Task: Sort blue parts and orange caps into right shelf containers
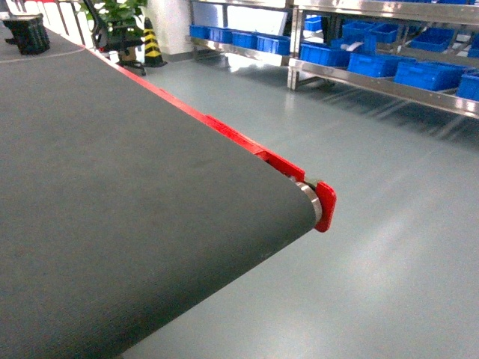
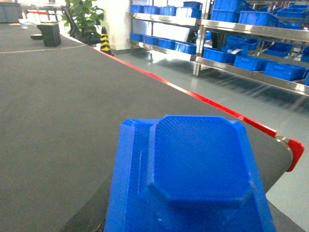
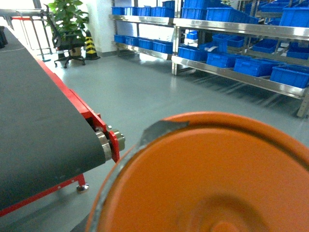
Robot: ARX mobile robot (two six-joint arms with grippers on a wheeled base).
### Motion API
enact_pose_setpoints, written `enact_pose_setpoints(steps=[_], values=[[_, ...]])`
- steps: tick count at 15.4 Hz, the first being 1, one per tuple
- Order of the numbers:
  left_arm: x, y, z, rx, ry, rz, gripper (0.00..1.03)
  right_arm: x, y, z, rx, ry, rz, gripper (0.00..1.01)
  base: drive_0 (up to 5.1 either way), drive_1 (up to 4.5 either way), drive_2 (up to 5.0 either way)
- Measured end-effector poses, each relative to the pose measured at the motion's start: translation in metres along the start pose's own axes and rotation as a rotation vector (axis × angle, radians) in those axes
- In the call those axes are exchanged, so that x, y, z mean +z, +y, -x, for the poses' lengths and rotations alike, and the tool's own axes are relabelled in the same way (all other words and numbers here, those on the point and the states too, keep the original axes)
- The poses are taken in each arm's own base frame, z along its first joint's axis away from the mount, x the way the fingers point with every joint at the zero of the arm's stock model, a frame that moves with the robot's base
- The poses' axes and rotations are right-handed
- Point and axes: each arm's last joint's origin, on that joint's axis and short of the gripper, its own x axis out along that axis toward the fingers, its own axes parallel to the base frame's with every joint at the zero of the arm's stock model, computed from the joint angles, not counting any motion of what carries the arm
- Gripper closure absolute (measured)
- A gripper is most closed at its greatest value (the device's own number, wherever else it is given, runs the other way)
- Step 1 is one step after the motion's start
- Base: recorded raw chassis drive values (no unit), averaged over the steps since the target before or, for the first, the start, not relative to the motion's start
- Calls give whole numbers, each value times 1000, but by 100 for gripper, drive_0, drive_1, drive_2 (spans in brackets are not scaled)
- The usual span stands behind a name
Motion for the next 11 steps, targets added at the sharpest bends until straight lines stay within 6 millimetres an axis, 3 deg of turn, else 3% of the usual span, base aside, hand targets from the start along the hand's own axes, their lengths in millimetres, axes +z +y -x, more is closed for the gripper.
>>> enact_pose_setpoints(steps=[11], values=[[0, 0, 0, 0, 0, 0, 61, 0, 0, 0, 0, 0, 0, 58, -160, -160, -160]])
